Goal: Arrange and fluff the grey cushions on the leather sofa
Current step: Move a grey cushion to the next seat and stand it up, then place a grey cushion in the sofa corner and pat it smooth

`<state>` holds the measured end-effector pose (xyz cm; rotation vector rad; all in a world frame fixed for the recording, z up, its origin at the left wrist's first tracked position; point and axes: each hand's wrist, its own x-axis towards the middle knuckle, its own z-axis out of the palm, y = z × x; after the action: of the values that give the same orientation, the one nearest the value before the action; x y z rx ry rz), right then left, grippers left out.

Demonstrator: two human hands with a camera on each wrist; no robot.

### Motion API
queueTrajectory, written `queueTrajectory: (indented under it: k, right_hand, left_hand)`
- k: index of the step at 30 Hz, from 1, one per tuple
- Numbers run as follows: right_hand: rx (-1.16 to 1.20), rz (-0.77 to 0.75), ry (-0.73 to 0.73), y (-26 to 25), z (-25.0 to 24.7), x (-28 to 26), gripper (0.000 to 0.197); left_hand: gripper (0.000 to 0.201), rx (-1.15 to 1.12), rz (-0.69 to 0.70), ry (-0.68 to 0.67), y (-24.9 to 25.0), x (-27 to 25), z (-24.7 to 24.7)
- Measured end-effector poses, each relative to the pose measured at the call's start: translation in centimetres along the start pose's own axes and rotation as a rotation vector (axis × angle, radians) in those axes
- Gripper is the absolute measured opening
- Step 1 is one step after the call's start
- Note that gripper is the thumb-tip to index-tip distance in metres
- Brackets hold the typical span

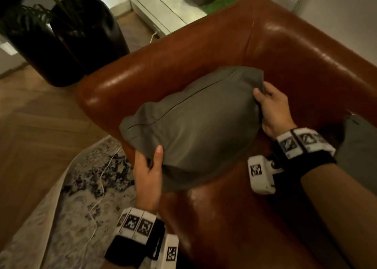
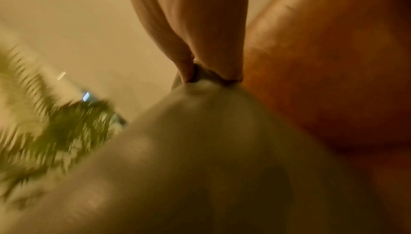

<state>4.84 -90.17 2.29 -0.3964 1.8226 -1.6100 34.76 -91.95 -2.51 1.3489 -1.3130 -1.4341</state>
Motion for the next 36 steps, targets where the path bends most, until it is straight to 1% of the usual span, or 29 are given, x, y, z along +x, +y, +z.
queueTrajectory:
  k: [2, 4, 6, 7, 8, 11, 14, 19, 20, 21, 22, 23, 24, 25, 26, 27, 28, 29, 30, 32, 33, 35, 36]
  right_hand:
    - [-0.024, -0.002, -0.013, 0.9, -0.1, -0.7, 0.025]
    - [-0.087, 0.026, -0.007, 2.0, -0.3, -0.7, 0.023]
    - [-0.093, 0.088, 0.019, 1.7, -0.6, -0.1, 0.028]
    - [-0.071, 0.12, 0.023, 1.3, -0.7, 0.3, 0.031]
    - [-0.056, 0.133, 0.023, 0.8, -0.8, 0.6, 0.034]
    - [-0.064, 0.078, 0.045, -0.7, -0.7, 0.8, 0.035]
    - [-0.079, 0.04, 0.063, -0.5, -0.9, 1.1, 0.035]
    - [-0.105, 0.094, -0.005, 2.3, -0.5, 0.8, 0.037]
    - [-0.103, 0.098, -0.012, 2.3, -0.3, 0.9, 0.038]
    - [-0.106, 0.095, -0.016, 1.9, -0.1, 0.9, 0.04]
    - [-0.118, 0.083, -0.01, 1.5, -0.1, 0.7, 0.043]
    - [-0.151, 0.063, 0.01, 0.8, -0.1, 0.2, 0.046]
    - [-0.198, 0.03, 0.044, 0.2, -0.5, -0.7, 0.049]
    - [-0.237, -0.015, 0.089, -0.4, -1.2, -2.0, 0.049]
    - [-0.268, -0.073, 0.13, -0.9, -2.3, -3.6, 0.048]
    - [-0.302, -0.134, 0.162, -1.2, -3.7, -5.4, 0.046]
    - [-0.342, -0.184, 0.192, -1.4, -5.5, -7.3, 0.044]
    - [-0.382, -0.216, 0.237, -1.5, -7.5, -9.0, 0.043]
    - [-0.41, -0.227, 0.302, -1.4, -9.9, -10.6, 0.042]
    - [-0.418, -0.198, 0.477, -0.8, -15.2, -13.6, 0.041]
    - [-0.417, -0.171, 0.586, -0.3, -18.2, -15.3, 0.041]
    - [-0.416, -0.097, 0.833, 1.0, -23.5, -18.6, 0.041]
    - [-0.402, -0.049, 0.957, 1.9, -25.8, -20.2, 0.044]
  left_hand:
    - [0.054, -0.027, -0.024, 0.026, 0.0, -0.4, 0.0]
    - [0.053, -0.06, -0.072, 0.007, -0.1, -0.4, 0.1]
    - [0.06, -0.031, -0.053, -0.017, 0.4, 0.0, 0.1]
    - [0.066, -0.014, -0.047, -0.018, 0.6, 0.4, 0.2]
    - [0.068, 0.002, -0.059, -0.009, 1.0, 0.8, 0.2]
    - [0.055, 0.073, -0.077, 0.07, 2.2, 1.4, 0.5]
    - [0.051, 0.147, -0.022, 0.144, 2.7, 1.1, 0.4]
    - [0.056, 0.117, -0.106, 0.112, 0.3, 1.5, -0.7]
    - [0.059, 0.103, -0.102, 0.134, 0.6, 1.8, -0.8]
    - [0.071, 0.106, -0.099, 0.16, 1.0, 2.0, -0.9]
    - [0.089, 0.13, -0.097, 0.185, 1.8, 1.9, -1.0]
    - [0.101, 0.201, -0.07, 0.205, 2.9, 1.7, -0.9]
    - [0.107, 0.302, 0.014, 0.214, 4.1, 1.3, -0.4]
    - [0.108, 0.407, 0.143, 0.202, 5.4, 0.8, 0.4]
    - [0.107, 0.487, 0.28, 0.158, 6.6, 0.1, 1.7]
    - [0.105, 0.526, 0.381, 0.069, 7.8, -0.7, 3.7]
    - [0.101, 0.519, 0.45, -0.056, 8.5, -1.4, 5.8]
    - [0.096, 0.493, 0.487, -0.205, 9.2, -2.2, 8.1]
    - [0.089, 0.466, 0.489, -0.353, 9.6, -2.9, 10.5]
    - [0.076, 0.399, 0.419, -0.607, 9.8, -4.4, 15.3]
    - [0.07, 0.357, 0.346, -0.704, 9.6, -5.3, 17.7]
    - [0.061, 0.278, 0.169, -0.835, 8.8, -7.0, 22.1]
    - [0.06, 0.265, 0.08, -0.863, 8.2, -7.6, 24.0]
